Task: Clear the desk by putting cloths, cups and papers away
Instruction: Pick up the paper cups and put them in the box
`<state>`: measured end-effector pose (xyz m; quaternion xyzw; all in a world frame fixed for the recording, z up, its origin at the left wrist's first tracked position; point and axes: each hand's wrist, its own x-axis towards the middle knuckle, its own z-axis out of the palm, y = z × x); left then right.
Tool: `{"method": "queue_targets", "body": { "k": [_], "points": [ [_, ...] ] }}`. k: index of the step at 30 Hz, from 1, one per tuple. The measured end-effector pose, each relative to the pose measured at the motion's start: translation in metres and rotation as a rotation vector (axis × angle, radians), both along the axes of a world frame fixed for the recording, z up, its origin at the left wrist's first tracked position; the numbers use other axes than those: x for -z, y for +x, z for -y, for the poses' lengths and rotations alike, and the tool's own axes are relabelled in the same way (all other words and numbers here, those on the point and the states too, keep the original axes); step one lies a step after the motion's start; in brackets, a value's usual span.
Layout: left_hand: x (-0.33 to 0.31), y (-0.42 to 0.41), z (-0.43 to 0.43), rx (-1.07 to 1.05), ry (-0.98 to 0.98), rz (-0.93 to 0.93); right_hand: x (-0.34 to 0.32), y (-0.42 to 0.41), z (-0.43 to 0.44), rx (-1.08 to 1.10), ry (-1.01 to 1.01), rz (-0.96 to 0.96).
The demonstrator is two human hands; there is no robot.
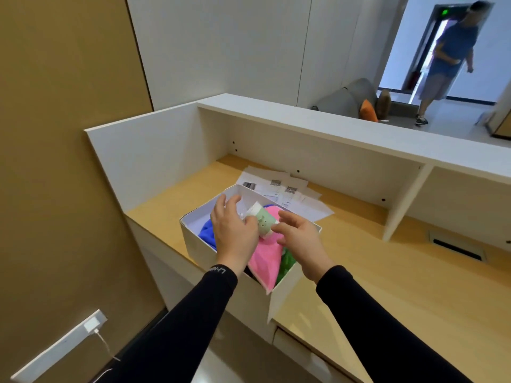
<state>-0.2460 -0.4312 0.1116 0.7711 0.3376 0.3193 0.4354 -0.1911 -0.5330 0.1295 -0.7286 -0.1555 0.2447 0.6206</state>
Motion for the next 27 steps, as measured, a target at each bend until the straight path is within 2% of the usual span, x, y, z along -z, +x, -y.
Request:
{"method": "queue_targets", "body": {
  "k": [6,11,20,27],
  "points": [
    [-0.004,0.034,0.037,0.156,0.1,0.056,0.0,0.027,0.046,0.174,0.048,-0.017],
    [0.0,0.087,0.117,0.385,0.124,0.113,-0.002,0.052,0.132,0.393,0.075,0.001],
    [0.005,0.164,0.337,0.792,-0.092,0.07,-0.001,0.086,0.375,0.873,0.065,0.094],
    [0.015,0.198,0.536,1.009,-0.114,0.005,0.021,0.107,0.575,1.059,0.051,0.077]
  ]
}}
